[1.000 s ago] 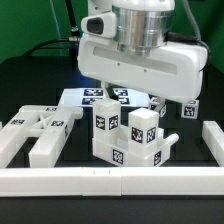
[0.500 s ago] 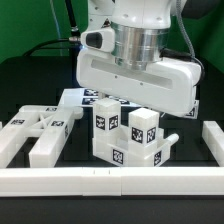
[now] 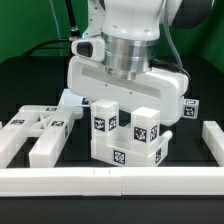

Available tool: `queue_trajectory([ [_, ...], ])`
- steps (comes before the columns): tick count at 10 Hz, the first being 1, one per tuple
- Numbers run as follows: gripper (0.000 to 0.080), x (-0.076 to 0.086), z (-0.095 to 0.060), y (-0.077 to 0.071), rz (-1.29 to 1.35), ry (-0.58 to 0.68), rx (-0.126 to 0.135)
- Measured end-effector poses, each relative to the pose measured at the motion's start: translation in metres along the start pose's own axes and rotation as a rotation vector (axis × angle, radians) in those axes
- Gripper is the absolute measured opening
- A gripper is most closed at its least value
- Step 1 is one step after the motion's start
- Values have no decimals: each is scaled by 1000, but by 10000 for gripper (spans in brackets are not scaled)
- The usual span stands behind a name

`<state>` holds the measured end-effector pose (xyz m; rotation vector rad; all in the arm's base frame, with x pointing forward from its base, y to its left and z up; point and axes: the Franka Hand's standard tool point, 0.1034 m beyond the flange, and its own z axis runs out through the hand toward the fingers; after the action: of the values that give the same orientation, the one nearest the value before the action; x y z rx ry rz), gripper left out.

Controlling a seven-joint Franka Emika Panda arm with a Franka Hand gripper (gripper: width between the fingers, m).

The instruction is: Assemble chair

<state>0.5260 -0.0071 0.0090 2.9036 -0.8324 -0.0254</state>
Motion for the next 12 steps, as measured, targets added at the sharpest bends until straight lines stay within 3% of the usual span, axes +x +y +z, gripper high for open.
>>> queue_trajectory([
  [4, 622, 2, 1, -2, -3, 9, 2],
  [6, 264, 1, 1, -4, -7, 8, 3],
  [10, 251, -1, -1, -7, -15, 9, 5],
  [12, 251, -4, -19, -10, -129, -25, 17],
])
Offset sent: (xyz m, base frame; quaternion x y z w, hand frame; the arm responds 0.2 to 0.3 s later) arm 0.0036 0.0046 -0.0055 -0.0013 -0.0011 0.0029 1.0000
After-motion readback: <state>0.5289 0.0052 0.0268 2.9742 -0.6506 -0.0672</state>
